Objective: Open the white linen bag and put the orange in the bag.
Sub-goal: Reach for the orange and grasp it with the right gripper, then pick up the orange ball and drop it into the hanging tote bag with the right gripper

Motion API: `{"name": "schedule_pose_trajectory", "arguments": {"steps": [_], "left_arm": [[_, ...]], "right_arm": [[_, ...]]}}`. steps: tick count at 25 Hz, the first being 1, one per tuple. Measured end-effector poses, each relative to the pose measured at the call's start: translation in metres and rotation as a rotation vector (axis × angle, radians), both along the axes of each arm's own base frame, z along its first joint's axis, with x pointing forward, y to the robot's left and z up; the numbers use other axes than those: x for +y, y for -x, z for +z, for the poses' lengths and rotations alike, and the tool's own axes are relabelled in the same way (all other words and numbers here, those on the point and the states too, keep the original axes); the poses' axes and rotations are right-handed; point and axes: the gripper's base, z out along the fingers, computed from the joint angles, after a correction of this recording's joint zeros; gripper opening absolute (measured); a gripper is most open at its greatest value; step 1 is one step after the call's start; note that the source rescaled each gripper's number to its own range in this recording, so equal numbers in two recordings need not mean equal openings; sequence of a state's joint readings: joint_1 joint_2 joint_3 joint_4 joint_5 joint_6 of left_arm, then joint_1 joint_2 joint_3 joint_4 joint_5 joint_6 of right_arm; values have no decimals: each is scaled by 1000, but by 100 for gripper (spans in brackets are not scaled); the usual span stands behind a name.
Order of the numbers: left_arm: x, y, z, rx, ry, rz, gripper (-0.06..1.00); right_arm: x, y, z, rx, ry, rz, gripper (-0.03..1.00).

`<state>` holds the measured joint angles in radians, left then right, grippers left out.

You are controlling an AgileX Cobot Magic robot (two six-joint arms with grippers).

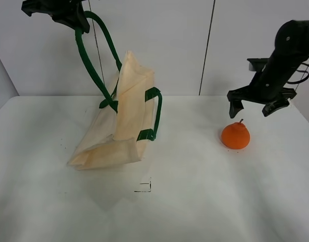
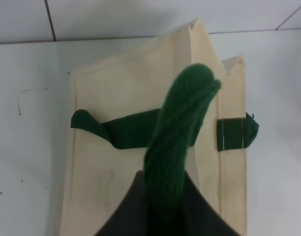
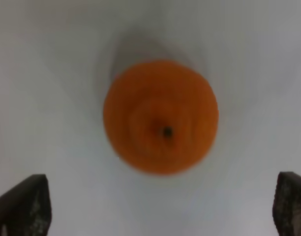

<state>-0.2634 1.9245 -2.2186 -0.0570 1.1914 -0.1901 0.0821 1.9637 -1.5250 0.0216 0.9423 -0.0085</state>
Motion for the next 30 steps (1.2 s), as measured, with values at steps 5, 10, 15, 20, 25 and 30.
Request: {"name": "schedule_pose_trajectory", "arguments": {"steps": [5,10,15,20,25,30], "left_arm": [[0,0,0,0,0,0,0],[0,0,0,0,0,0,0],[0,0,0,0,0,0,0],[0,0,0,0,0,0,0],[0,0,0,0,2,-1,0],[0,0,0,0,2,-1,0]], "right_arm": [[1,-18,-50,79,7,-1,100],[2,-23,-83,130,12,-2,99],[2,-23,-87,132,12,-2,40],[2,-23,-62,81,2,-6,0],[12,-30,9,-50,-122,-27,0],[53,-31,94,-205,-337,76,0]]}}
